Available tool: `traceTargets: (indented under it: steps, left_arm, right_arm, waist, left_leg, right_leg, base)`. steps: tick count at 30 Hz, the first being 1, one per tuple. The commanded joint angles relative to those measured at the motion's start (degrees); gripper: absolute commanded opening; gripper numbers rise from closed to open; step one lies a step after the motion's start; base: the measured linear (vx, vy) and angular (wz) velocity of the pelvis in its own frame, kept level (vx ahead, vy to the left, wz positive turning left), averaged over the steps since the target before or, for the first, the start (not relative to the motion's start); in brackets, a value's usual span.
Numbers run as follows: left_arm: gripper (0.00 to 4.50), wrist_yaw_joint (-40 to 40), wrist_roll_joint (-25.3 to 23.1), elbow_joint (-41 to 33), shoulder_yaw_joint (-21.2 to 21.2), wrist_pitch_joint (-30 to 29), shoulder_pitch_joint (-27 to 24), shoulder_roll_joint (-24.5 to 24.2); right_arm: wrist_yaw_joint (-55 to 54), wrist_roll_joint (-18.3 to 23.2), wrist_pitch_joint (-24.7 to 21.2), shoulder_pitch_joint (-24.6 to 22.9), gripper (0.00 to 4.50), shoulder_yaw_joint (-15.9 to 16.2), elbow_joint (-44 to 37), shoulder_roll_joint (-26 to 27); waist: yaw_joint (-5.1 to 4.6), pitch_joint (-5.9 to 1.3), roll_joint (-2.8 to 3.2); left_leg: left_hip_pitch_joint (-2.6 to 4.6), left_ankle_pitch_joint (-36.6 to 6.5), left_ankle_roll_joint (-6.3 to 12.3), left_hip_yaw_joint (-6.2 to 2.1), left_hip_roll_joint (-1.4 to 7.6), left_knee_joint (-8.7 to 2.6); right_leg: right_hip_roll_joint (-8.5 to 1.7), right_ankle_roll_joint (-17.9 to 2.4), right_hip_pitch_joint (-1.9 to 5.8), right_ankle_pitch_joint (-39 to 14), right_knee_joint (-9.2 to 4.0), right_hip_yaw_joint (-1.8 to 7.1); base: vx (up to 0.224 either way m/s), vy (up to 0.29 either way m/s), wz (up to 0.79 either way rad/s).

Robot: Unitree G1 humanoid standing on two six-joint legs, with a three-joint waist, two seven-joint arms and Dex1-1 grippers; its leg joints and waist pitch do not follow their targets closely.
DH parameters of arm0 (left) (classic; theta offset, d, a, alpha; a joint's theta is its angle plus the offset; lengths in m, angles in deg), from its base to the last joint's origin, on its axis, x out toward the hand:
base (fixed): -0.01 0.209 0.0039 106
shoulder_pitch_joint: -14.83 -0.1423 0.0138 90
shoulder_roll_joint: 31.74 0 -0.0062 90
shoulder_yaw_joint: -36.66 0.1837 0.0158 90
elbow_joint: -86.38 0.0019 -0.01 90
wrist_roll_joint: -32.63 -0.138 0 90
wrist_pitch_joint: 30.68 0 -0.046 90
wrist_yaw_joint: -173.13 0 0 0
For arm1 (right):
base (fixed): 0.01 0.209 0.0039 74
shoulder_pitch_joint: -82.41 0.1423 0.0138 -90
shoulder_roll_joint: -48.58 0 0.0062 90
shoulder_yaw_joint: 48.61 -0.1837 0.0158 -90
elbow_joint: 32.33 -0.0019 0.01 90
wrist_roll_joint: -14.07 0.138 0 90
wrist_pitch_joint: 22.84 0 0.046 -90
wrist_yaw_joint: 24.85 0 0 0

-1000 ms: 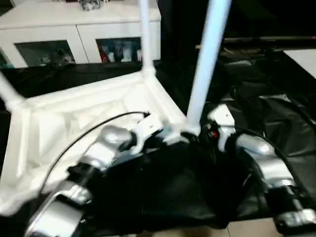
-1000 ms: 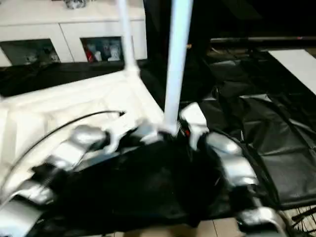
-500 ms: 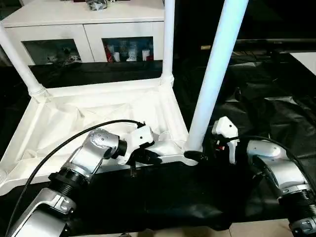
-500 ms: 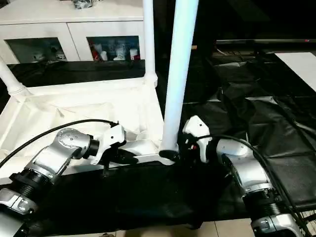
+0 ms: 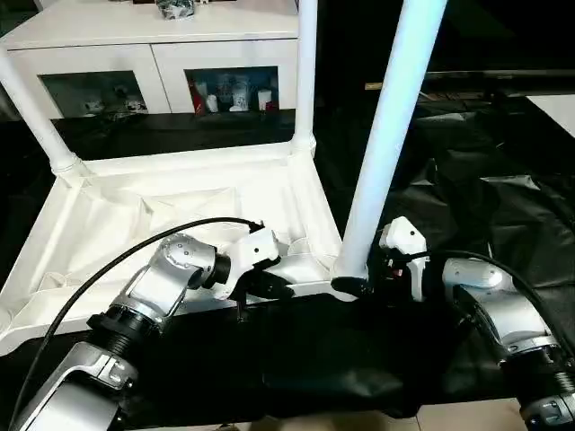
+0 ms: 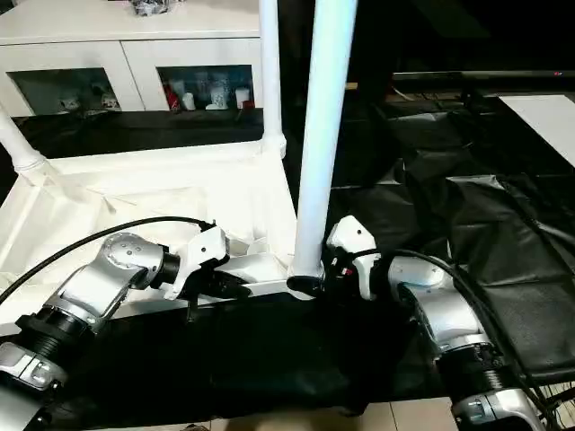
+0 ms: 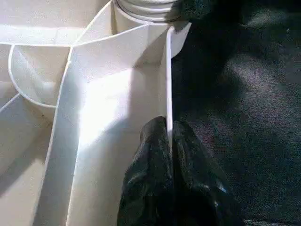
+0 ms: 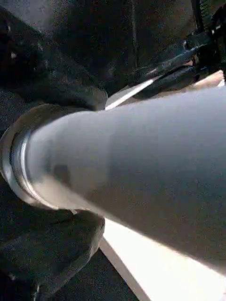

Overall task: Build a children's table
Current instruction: Rotate leg to tighten

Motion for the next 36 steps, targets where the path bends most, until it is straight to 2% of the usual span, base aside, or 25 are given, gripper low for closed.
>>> traceTargets:
  steps: [1, 5, 9, 13, 14, 15, 16, 18, 20, 21, 23, 24, 27, 33, 34, 35, 36]
  left_arm:
    - [0.0, -1.3, -0.3, -0.5, 1.0, -0.4, -0.2, -0.4]
    - [0.0, -1.3, -0.3, -0.3, 1.0, -0.3, -0.2, -0.4]
    - [0.0, -0.7, -0.6, 0.3, 1.1, -0.2, -0.2, -0.1]
    - [0.0, 3.3, -1.5, 2.5, 0.3, -0.1, 0.5, 1.5]
    - [0.0, 7.7, -2.3, 5.0, -0.7, -0.2, 1.5, 3.3]
    - [0.0, 11.6, -3.0, 7.3, -1.3, 0.0, 2.6, 5.0]
    - [0.0, 12.8, -3.2, 8.0, -1.6, 0.0, 2.9, 5.6]
    - [0.0, 16.2, -3.4, 9.9, -2.3, -0.5, 3.9, 7.4]
    - [0.0, 23.2, -3.8, 14.2, -3.5, -2.0, 6.6, 11.7]
    - [0.0, 23.7, -3.8, 14.6, -3.5, -2.0, 6.9, 12.1]
    - [0.0, 26.8, -4.0, 16.7, -4.0, -2.5, 8.2, 14.0]
    - [0.0, 29.3, -4.2, 18.2, -4.4, -2.8, 9.1, 15.2]
    - [0.0, 35.8, -5.0, 23.7, -5.4, -1.9, 12.2, 19.4]
    - [0.0, 35.3, -6.8, 24.5, -3.7, 0.2, 12.4, 19.9]
    - [0.0, 33.9, -6.9, 23.5, -3.1, 0.4, 11.8, 19.4]
    - [0.0, 33.9, -6.9, 23.5, -3.1, 0.4, 11.8, 19.4]
    - [0.0, 32.5, -7.0, 22.6, -2.5, 1.3, 11.2, 18.8]
  right_arm:
    - [-0.4, 0.0, 0.0, 0.9, 3.19, 0.0, 0.8, -0.2]
    - [-0.3, 0.0, 0.0, 0.6, 2.81, 0.1, 0.8, -0.1]
    - [-0.7, -0.3, -0.1, 0.1, 2.69, 0.0, 0.5, 0.4]
    - [-5.8, -2.3, 1.2, -0.1, 2.66, -0.5, 2.5, 2.3]
    - [-10.6, -2.7, 1.1, 0.4, 2.66, -1.8, 4.1, 4.5]
    - [-15.9, -3.0, 0.2, 1.0, 2.66, -3.1, 5.5, 6.9]
    - [-17.4, -3.0, -0.2, 1.2, 2.66, -3.5, 6.0, 7.7]
    - [-22.1, -2.9, -1.3, 1.8, 2.65, -4.7, 7.1, 10.1]
    - [-35.1, -2.9, -3.8, 4.1, 2.65, -8.1, 11.1, 16.1]
    - [-36.2, -3.0, -3.9, 4.4, 2.65, -8.4, 11.4, 16.5]
    - [-41.8, -3.0, -4.4, 5.8, 2.65, -9.9, 13.7, 18.8]
    - [-45.2, -2.7, -4.7, 6.8, 2.64, -11.0, 15.1, 20.3]
    - [-54.9, -1.7, -4.6, 10.8, 2.64, -14.3, 20.4, 26.1]
    - [-51.7, -3.7, -2.7, 11.2, 2.64, -12.0, 19.7, 27.3]
    - [-48.7, -3.1, -1.6, 10.3, 2.99, -11.2, 17.6, 27.1]
    - [-48.7, -3.1, -1.6, 10.3, 2.99, -11.2, 17.6, 27.1]
    - [-47.6, -3.7, -0.2, 9.7, 3.34, -10.3, 16.1, 26.4]
  waist:
    - [0.24, -3.48, -0.46]
    - [0.21, -3.48, -0.42]
    - [0.16, -3.45, -0.4]
    - [-0.07, -3.28, -0.45]
    - [-0.15, -3.04, -0.49]
    - [-0.28, -2.9, -0.41]
    - [-0.49, -2.93, -0.51]
    - [-0.49, -2.92, -0.58]
    - [-0.76, -2.77, -0.35]
    - [-0.94, -2.93, -0.5]
    - [-1.0, -2.95, -0.46]
    - [-1.06, -3.0, -0.24]
    - [-0.97, -3.32, -0.15]
    - [-0.59, -3.46, -0.24]
    - [-0.54, -3.45, -0.26]
    - [-0.4, -3.47, -0.26]
    - [-0.42, -3.47, -0.26]
  left_leg:
    - [0.74, -9.2, 4.24, -1.67, 3.67, -3.92]
    - [0.73, -9.2, 4.18, -1.7, 3.67, -3.91]
    - [0.77, -9.5, 4.15, -1.68, 3.65, -3.91]
    - [0.79, -10.9, 3.43, -1.68, 3.56, -4.01]
    - [0.88, -12.6, 2.8, -1.78, 3.5, -4.22]
    - [1.13, -14.2, 1.87, -1.77, 3.4, -4.26]
    - [1.34, -15.2, 0.84, -1.89, 3.28, -4.36]
    - [1.35, -15.8, 0.46, -2.03, 3.26, -4.49]
    - [1.54, -17.2, -0.28, -2.08, 3.2, -4.62]
    - [1.41, -17.1, -0.88, -2.23, 3.03, -4.65]
    - [1.42, -17.0, -0.72, -2.21, 3.05, -4.69]
    - [1.46, -17.0, -0.51, -2.11, 3.07, -4.68]
    - [1.44, -15.8, -0.6, -2.14, 2.97, -4.6]
    - [0.99, -13.4, 1.19, -1.98, 3.02, -4.52]
    - [0.98, -13.6, 1.53, -1.95, 3.01, -4.49]
    - [1.02, -13.6, 1.63, -1.93, 3.07, -4.46]
    - [1.03, -13.6, 1.68, -1.9, 3.06, -4.45]
  right_leg:
    - [-3.72, -15.2, 2.94, -9.4, -2.86, 2.51]
    - [-3.71, -15.2, 2.96, -9.5, -2.85, 2.51]
    - [-3.66, -15.2, 2.94, -9.4, -2.86, 2.49]
    - [-3.67, -14.7, 2.78, -11.9, -3.2, 2.52]
    - [-3.73, -14.1, 2.79, -14.8, -3.58, 2.48]
    - [-3.81, -13.2, 2.48, -18.4, -4.05, 2.54]
    - [-3.76, -12.3, 2.41, -20.9, -4.31, 2.48]
    - [-3.77, -11.1, 2.42, -22.6, -4.52, 2.43]
    - [-3.71, -10.6, 2.04, -24.4, -4.86, 2.44]
    - [-3.72, -10.0, 2.22, -24.9, -4.84, 2.29]
    - [-3.8, -9.6, 2.06, -24.4, -4.97, 2.39]
    - [-3.76, -9.6, 1.96, -23.6, -5.04, 2.47]
    - [-3.73, -10.5, 2.12, -20.4, -4.71, 2.41]
    - [-3.83, -11.5, 2.64, -15.0, -4.14, 2.42]
    - [-3.87, -11.4, 2.69, -15.6, -4.23, 2.4]
    - [-3.99, -11.3, 2.7, -15.9, -4.29, 2.44]
    - [-3.99, -11.3, 2.65, -16.1, -4.28, 2.47]
  base:
    - [0.0, 0.0, 0.0]
    - [0.0, 0.0, 0.0]
    - [0.0, 0.0, 0.0]
    - [0.0, 0.0, 0.0]
    - [0.0, 0.0, 0.0]
    - [0.0, 0.0, 0.0]
    - [0.0, 0.0, 0.0]
    - [0.0, 0.0, 0.0]
    - [0.0, 0.0, 0.0]
    - [0.0, 0.0, 0.0]
    - [0.0, 0.0, 0.0]
    - [0.0, 0.0, 0.0]
    - [0.0, 0.0, 0.0]
    - [0.0, 0.0, 0.0]
    - [0.0, 0.0, 0.0]
    - [0.0, 0.0, 0.0]
    - [0.0, 0.0, 0.0]
